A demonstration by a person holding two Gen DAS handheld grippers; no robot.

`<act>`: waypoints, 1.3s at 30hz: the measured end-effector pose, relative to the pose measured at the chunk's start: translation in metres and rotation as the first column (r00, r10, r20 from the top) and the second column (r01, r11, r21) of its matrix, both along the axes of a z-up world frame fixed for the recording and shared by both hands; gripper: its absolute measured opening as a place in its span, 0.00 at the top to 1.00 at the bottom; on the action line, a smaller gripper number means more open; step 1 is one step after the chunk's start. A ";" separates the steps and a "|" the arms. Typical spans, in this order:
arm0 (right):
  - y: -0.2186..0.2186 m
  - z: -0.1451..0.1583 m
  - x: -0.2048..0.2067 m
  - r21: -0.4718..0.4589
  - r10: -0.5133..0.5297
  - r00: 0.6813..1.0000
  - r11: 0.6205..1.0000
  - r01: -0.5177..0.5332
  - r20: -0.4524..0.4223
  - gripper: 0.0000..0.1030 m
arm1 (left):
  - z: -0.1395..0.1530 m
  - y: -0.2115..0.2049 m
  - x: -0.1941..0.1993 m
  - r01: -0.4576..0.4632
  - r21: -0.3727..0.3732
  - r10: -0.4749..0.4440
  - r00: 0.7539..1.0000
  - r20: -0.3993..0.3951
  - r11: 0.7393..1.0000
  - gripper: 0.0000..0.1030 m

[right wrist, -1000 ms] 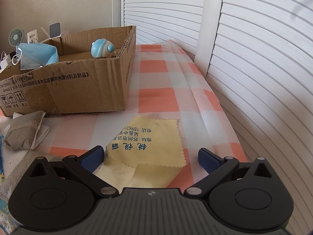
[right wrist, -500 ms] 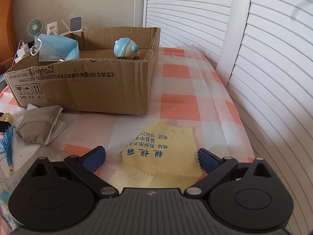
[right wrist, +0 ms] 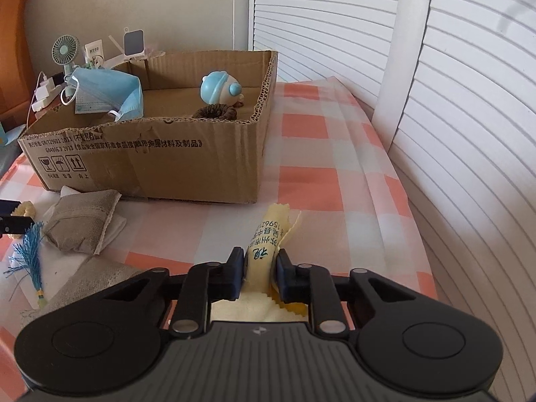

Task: Organize soft objects
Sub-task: 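Grasp the yellow cloth with the right gripper while the left gripper grasps the cream scrunchie, then carry the yellow cloth into the box and open the right gripper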

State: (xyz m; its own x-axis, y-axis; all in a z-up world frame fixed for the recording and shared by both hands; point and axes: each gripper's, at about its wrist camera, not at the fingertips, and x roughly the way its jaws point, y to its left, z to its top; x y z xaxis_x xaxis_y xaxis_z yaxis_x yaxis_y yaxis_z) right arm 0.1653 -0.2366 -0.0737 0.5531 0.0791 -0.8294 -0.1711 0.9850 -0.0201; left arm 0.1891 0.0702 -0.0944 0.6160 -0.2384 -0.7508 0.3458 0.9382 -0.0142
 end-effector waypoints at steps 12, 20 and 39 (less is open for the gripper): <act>-0.009 0.017 -0.005 0.039 0.037 0.999 0.999 -0.036 -0.023 0.70 | 0.001 -0.002 0.001 0.013 0.005 -0.013 1.000 -0.004 1.000 0.72; -0.021 0.021 -0.020 0.043 0.157 0.987 0.987 -0.155 -0.036 0.28 | 0.001 -0.002 0.000 0.013 0.004 -0.013 1.000 -0.004 1.000 0.72; -0.004 0.008 -0.027 -0.044 0.210 0.977 0.976 -0.212 -0.041 0.87 | 0.003 -0.005 -0.003 0.026 0.024 -0.026 1.000 -0.011 0.999 0.74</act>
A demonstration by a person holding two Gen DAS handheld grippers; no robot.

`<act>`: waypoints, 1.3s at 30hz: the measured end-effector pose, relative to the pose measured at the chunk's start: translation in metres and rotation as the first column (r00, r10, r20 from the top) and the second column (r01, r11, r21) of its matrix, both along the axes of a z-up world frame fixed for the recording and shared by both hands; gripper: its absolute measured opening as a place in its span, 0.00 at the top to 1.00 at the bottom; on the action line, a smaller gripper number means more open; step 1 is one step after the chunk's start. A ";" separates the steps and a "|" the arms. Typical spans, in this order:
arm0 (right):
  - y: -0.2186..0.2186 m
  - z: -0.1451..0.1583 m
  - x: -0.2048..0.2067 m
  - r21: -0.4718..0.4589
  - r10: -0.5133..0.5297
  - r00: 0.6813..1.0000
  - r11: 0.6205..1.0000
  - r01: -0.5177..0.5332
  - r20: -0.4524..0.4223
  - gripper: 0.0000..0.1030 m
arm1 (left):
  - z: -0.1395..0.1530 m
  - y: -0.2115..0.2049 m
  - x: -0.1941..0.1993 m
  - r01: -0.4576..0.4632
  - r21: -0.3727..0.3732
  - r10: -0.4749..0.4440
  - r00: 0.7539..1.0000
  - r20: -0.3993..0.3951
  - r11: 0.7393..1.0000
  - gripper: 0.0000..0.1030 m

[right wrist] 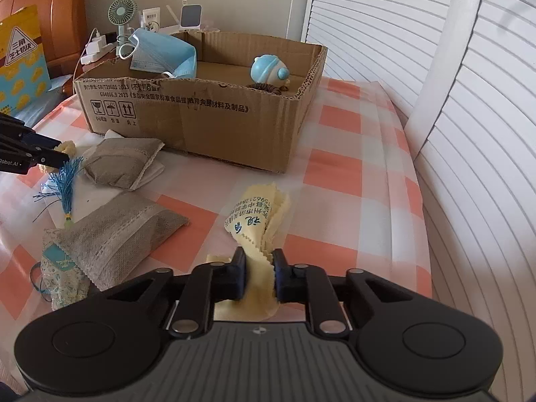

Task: Organize soft objects
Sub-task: 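Carry the yellow cloth into the box and open the right gripper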

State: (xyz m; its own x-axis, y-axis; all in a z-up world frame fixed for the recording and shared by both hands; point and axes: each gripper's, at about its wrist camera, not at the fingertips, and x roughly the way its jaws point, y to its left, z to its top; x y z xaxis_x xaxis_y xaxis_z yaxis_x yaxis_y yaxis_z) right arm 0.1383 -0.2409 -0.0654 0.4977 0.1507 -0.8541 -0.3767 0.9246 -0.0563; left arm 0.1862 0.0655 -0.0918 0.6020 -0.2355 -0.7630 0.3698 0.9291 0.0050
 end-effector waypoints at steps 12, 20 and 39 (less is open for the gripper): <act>-0.004 0.037 -0.009 0.052 -0.009 0.998 0.999 0.005 0.063 0.90 | 0.030 -0.002 -0.019 0.051 0.009 -0.051 0.999 0.002 0.999 0.74; 0.003 0.080 -0.005 0.094 0.049 0.989 0.994 -0.063 0.143 0.90 | 0.068 -0.012 -0.036 0.107 -0.010 -0.107 0.994 0.039 0.994 0.74; 0.081 0.086 0.111 0.137 0.166 0.966 0.971 -0.195 0.196 0.51 | 0.087 -0.021 -0.038 0.091 -0.026 -0.089 0.993 0.077 0.996 0.74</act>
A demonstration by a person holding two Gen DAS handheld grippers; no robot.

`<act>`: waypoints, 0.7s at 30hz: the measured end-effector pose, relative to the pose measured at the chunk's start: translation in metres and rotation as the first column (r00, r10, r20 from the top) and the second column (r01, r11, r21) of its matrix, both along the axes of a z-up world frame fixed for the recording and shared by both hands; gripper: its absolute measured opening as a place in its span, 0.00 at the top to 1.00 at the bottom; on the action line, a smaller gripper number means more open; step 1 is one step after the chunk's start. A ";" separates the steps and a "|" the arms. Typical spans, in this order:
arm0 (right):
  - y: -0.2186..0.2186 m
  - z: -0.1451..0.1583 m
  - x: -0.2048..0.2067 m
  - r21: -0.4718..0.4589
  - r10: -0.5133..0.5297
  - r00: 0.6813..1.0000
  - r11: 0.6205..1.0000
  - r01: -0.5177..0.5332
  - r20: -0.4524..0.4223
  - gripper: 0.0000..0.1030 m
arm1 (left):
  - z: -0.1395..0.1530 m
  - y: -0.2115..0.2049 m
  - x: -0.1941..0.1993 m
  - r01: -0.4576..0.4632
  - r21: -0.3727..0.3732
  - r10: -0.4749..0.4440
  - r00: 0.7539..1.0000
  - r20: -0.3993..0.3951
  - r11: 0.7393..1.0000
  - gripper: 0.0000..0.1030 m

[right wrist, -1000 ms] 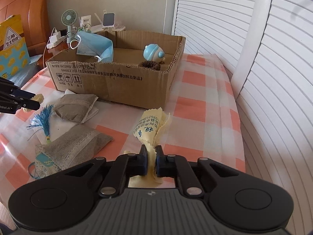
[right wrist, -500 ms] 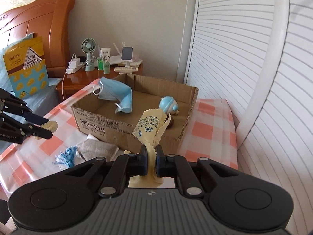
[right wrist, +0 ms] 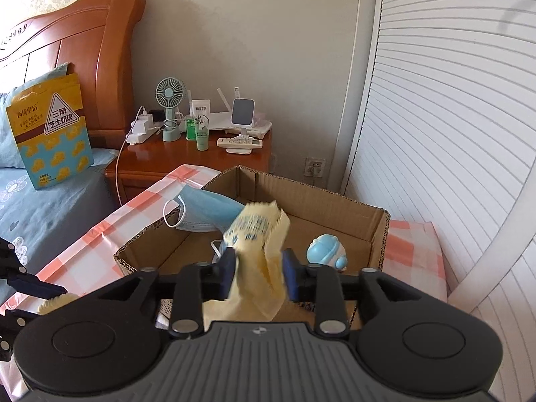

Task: Organize soft objects
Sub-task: 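Carry the yellow cloth into the box and open the right gripper, then carry the cream scrunchie into the box and open the left gripper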

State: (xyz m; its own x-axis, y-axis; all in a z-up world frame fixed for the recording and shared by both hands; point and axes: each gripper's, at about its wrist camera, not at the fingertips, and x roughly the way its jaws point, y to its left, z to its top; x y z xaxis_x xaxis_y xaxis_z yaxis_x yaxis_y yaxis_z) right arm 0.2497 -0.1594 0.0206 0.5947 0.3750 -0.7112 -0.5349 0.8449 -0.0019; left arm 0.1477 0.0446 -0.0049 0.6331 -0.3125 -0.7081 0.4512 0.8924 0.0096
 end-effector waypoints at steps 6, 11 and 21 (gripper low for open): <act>-0.009 -0.002 -0.009 0.065 -0.030 0.999 0.997 0.031 -0.012 0.11 | 0.004 -0.001 0.007 0.004 0.012 -0.005 1.000 0.009 1.000 0.74; -0.019 0.000 -0.018 0.061 -0.067 0.997 0.996 0.069 -0.032 0.06 | 0.011 -0.008 0.018 0.020 0.015 -0.020 1.000 0.024 1.000 0.74; -0.037 0.001 -0.059 0.055 -0.144 0.988 0.988 0.147 -0.059 0.00 | 0.028 -0.040 0.076 0.043 0.027 -0.044 0.998 0.036 0.999 0.74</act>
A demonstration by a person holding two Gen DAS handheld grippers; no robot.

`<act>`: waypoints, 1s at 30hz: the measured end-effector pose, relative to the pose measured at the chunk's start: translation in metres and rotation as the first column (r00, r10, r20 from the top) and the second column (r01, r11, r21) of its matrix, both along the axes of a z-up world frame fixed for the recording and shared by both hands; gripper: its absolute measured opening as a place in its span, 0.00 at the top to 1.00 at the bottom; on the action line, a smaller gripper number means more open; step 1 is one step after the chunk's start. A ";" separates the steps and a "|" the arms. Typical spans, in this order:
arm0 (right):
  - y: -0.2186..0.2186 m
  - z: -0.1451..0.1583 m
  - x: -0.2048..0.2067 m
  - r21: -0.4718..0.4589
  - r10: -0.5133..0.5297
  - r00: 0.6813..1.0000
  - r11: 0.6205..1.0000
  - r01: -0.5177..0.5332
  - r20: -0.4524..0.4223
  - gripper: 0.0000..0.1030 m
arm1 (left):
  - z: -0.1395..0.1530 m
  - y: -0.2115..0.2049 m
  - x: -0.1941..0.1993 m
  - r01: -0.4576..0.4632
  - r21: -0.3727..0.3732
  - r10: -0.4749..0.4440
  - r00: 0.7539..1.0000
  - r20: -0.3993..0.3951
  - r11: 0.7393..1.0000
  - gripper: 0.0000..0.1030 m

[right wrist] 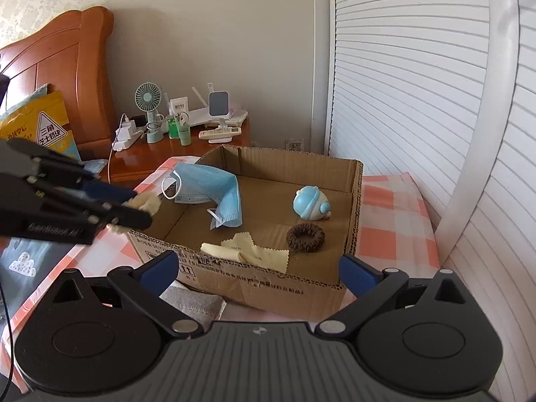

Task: Organize soft objects
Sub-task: 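Carry the cream scrunchie into the box and open the left gripper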

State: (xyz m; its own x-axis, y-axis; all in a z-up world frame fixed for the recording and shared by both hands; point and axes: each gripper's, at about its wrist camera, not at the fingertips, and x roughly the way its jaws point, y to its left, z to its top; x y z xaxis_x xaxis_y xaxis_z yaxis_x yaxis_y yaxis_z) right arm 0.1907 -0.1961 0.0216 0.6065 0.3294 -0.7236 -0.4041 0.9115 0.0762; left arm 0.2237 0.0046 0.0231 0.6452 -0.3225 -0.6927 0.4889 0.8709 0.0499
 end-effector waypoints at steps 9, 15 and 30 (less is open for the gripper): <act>-0.014 -0.005 -0.019 -0.027 -0.058 0.998 0.998 0.058 -0.004 0.00 | -0.002 -0.043 0.079 -0.019 0.013 0.019 0.999 -0.030 1.000 0.71; -0.021 -0.007 -0.022 -0.007 -0.079 0.997 0.997 0.079 -0.017 0.00 | -0.003 -0.054 0.103 -0.094 0.039 0.094 0.995 0.019 0.995 0.07; -0.019 -0.004 -0.039 -0.027 -0.123 0.992 0.992 0.122 -0.021 0.00 | 0.010 -0.036 0.041 -0.128 0.070 0.127 0.992 0.023 0.989 0.07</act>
